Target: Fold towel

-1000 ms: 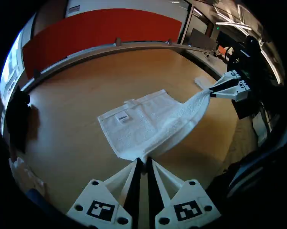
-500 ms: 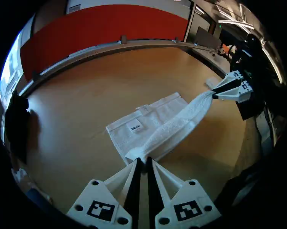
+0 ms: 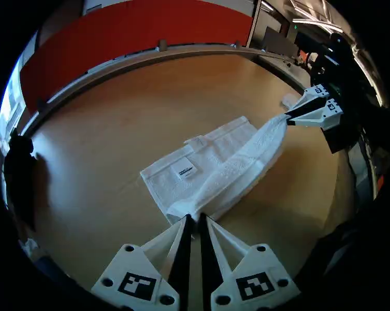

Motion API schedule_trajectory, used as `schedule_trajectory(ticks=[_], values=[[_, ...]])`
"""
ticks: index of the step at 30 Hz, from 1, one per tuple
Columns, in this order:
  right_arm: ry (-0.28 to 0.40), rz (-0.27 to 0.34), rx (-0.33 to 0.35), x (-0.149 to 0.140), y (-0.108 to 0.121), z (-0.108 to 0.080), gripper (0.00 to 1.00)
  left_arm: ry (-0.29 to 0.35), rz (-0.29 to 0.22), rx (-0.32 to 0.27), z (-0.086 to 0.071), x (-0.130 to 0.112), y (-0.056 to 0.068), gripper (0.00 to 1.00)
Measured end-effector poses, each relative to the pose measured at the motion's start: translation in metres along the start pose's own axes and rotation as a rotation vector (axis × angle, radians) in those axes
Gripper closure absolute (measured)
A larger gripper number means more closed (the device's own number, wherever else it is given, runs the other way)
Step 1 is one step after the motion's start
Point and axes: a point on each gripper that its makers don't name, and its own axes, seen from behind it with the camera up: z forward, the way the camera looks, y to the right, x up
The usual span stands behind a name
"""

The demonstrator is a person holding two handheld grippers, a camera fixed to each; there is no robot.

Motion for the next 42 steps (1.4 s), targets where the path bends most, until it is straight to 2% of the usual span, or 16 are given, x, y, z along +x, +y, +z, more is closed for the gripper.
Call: schedule_trajectory(ticks=[21,28,32,42], values=[[-0.054,0.073,-0.011,-0.016,0.017,0.039,0.87,-0.053,-0.009,0.032,0.046,0.008,-0.024,0.88],[-0.056,0.086,-0.031,-0.017,0.024,0.047,0.85,-0.052,-0.011,0.058,0.053,0.014,-0.033,0.85],[-0.057,0.088,-0.047,-0.018,0.029,0.051,0.82,-0.047,-0.022,0.079,0.057,0.017,-0.039,0.78],[-0.061,0.079,-0.083,-0.015,0.04,0.058,0.76,-0.043,-0.023,0.122,0.061,0.022,-0.052,0.72]])
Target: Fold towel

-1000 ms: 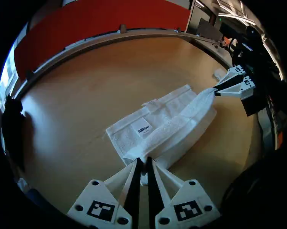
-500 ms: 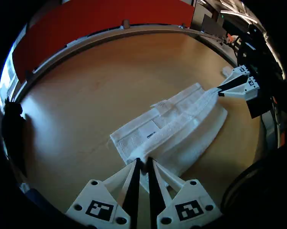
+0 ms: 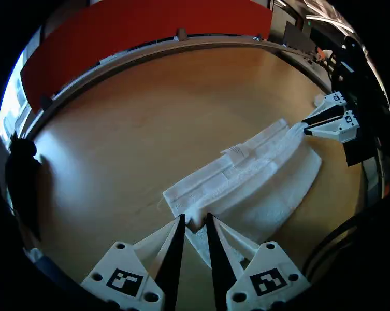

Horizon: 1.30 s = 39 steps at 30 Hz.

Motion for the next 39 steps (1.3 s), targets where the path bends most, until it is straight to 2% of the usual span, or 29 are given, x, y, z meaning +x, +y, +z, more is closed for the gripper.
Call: schedule_trajectory(ticks=[8,12,14,16,18,20,22,26,28,39], values=[[0.005,-0.003,-0.022,0.004,0.004,0.001,0.74,0.002,-0.009,0.006,-0.003,0.002,-0.002,0.71],[0.006,-0.004,-0.037,0.004,0.007,0.0,0.72,0.012,-0.011,0.015,-0.005,0.004,-0.005,0.62],[0.007,-0.003,-0.047,0.005,0.009,-0.001,0.7,0.015,-0.014,0.022,-0.007,0.004,-0.007,0.62],[0.009,0.0,-0.056,0.005,0.011,-0.002,0.67,0.017,-0.016,0.026,-0.008,0.005,-0.009,0.5],[0.012,0.004,-0.064,0.006,0.013,-0.004,0.57,0.017,-0.019,0.026,-0.01,0.005,-0.009,0.38],[0.015,0.008,-0.068,0.006,0.014,-0.006,0.39,0.022,-0.025,0.018,-0.011,0.005,-0.008,0.25],[0.016,0.012,-0.069,0.005,0.013,-0.008,0.28,0.026,-0.03,0.016,-0.013,0.005,-0.008,0.14],[0.014,0.023,-0.062,0.001,0.011,-0.01,0.11,0.033,-0.044,0.018,-0.015,0.003,-0.009,0.06],[0.016,0.027,-0.059,0.001,0.009,-0.012,0.1,0.035,-0.049,0.017,-0.016,0.002,-0.009,0.02],[0.025,0.021,-0.054,-0.004,-0.001,-0.021,0.1,0.042,-0.078,0.016,-0.025,-0.008,-0.004,0.01]])
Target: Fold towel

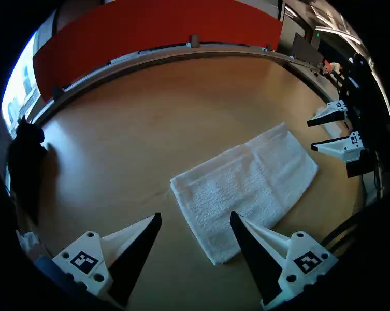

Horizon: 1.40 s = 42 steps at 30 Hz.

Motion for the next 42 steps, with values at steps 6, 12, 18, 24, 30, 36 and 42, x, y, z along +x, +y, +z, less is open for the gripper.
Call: schedule_trajectory(ticks=[6,12,18,24,30,36,42], values=[[-0.003,0.0,0.004,-0.011,-0.009,-0.007,0.1,0.002,-0.014,0.007,-0.008,-0.013,0.003,0.01],[-0.005,0.007,0.004,-0.021,-0.017,-0.015,0.1,0.0,-0.033,0.013,-0.018,-0.03,0.008,0.01],[-0.001,0.012,0.002,-0.027,-0.023,-0.024,0.1,0.001,-0.058,0.018,-0.025,-0.044,0.011,0.02],[-0.004,0.011,0.005,-0.03,-0.026,-0.025,0.1,0.004,-0.079,0.023,-0.03,-0.052,0.011,0.01],[-0.01,-0.018,0.019,-0.032,-0.03,-0.025,0.1,0.023,-0.096,0.047,-0.037,-0.056,0.008,0.01],[-0.013,-0.058,0.042,-0.032,-0.034,-0.026,0.1,0.051,-0.112,0.084,-0.045,-0.062,0.006,0.01],[-0.017,-0.087,0.06,-0.031,-0.035,-0.024,0.1,0.07,-0.156,0.094,-0.052,-0.07,0.011,0.02]])
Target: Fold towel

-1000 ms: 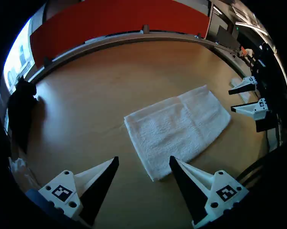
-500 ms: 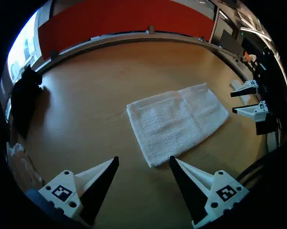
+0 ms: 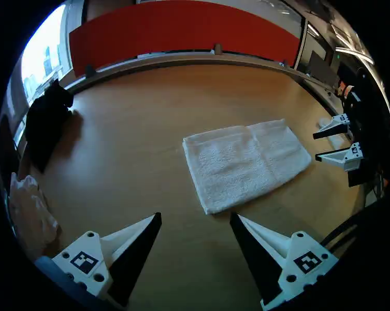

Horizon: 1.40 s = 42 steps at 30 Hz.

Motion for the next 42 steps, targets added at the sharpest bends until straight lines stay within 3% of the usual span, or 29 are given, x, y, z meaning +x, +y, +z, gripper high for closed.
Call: schedule_trajectory(ticks=[18,27,42], values=[[-0.036,-0.062,0.044,-0.008,-0.008,0.01,0.1,0.071,-0.082,0.063,-0.023,-0.017,-0.011,0.01],[-0.06,-0.094,0.06,-0.014,-0.011,0.015,0.12,0.1,-0.087,0.086,-0.03,-0.025,-0.015,0.02],[-0.125,-0.128,0.072,-0.031,-0.007,0.018,0.29,0.155,-0.121,0.139,-0.044,-0.036,-0.028,0.01]])
